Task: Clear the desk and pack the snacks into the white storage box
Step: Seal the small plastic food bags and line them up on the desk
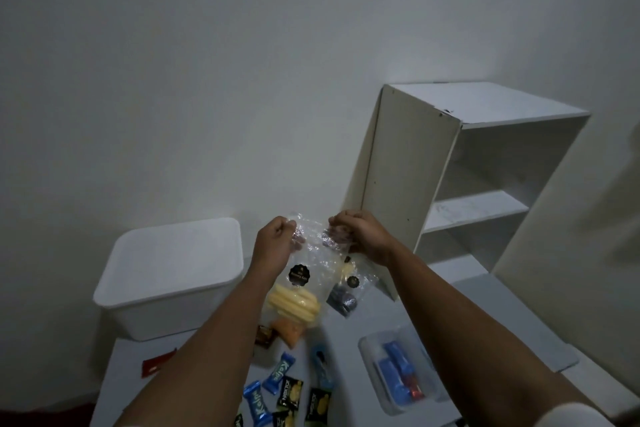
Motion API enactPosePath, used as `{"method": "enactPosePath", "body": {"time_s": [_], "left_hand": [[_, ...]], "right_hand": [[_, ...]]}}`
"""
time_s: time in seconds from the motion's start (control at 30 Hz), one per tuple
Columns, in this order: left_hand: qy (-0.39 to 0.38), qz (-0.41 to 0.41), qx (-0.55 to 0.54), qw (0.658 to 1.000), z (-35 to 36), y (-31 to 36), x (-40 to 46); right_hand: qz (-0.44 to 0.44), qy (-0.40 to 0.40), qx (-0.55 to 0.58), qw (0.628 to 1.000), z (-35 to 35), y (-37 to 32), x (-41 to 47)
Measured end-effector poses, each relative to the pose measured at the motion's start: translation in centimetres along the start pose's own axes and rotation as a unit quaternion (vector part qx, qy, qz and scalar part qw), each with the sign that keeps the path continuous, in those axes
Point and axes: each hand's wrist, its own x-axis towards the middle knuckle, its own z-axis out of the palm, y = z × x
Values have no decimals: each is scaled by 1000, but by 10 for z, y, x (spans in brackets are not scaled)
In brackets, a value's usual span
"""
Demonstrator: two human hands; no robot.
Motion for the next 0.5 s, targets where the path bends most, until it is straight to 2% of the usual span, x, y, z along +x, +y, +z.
{"method": "enactPosePath", "body": {"time_s": [0.2, 0.3, 0.5], "left_hand": [[74, -25, -75, 994, 29, 5, 10], [96, -38, -82, 991, 44, 12, 14], [146, -25, -68, 987, 70, 19, 20]], "right_hand": [[8, -22, 40, 999, -36, 17, 13], [-5, -25, 58, 998, -49, 12, 23], [-4, -91, 39, 995, -73, -6, 44]]}}
